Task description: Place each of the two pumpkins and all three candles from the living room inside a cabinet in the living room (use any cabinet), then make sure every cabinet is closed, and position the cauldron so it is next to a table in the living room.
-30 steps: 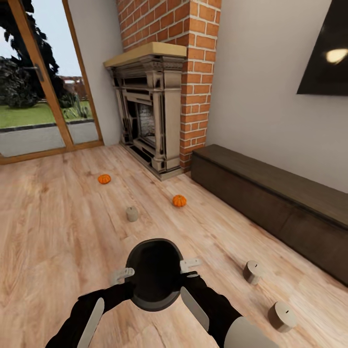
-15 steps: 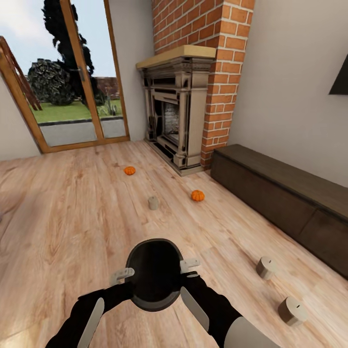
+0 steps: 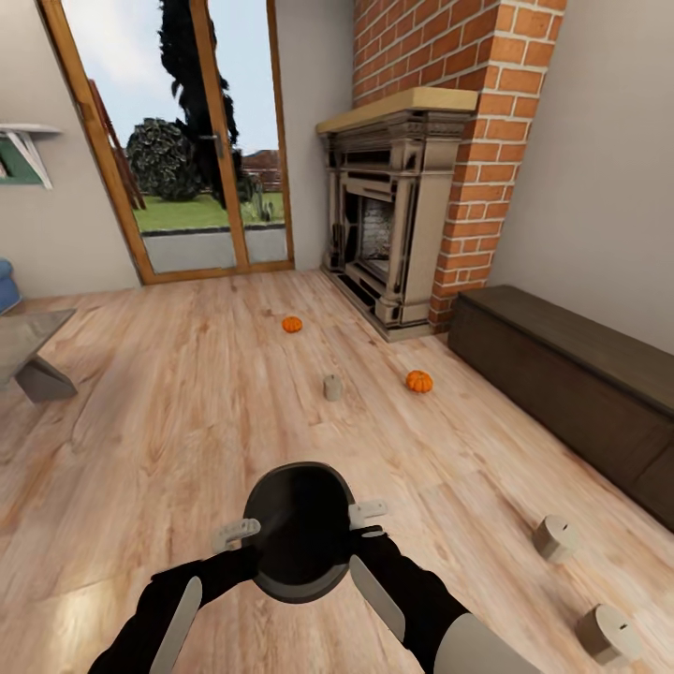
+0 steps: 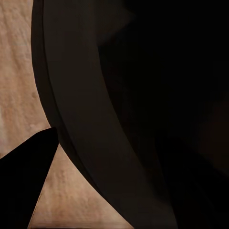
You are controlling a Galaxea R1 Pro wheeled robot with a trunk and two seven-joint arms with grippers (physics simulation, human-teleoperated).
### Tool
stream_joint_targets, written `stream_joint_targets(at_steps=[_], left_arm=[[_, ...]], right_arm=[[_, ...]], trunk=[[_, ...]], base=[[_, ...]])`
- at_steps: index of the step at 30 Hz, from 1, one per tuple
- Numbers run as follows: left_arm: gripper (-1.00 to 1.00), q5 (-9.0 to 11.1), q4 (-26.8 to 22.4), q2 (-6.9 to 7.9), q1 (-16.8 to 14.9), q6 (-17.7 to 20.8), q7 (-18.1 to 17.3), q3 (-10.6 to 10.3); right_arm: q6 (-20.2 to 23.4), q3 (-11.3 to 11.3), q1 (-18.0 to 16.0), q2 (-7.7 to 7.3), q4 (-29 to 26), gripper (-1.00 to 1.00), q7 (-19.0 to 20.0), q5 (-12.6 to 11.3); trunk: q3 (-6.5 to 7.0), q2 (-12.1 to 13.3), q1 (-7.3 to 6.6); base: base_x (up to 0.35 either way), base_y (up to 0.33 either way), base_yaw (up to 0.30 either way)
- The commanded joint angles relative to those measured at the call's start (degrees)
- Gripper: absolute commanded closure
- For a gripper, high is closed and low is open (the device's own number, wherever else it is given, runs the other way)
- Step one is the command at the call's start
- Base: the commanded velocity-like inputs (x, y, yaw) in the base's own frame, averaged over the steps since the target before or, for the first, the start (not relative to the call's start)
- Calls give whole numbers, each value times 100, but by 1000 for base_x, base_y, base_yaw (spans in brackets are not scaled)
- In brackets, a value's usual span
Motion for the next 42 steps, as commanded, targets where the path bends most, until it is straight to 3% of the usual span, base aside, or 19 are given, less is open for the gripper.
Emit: stream_joint_targets(at_steps=[1, 42], left_arm=[[100, -22, -2, 2, -2, -1, -4, 15], [100, -10, -2, 0, -2, -4, -9, 15]], right_arm=[[-52, 4, -1, 3, -148, 100, 25, -72], [-50, 4, -1, 3, -148, 100, 25, -64]], trunk=[[0, -1, -1], [0, -1, -1]], base=[[-1, 0, 292], [4, 0, 292]])
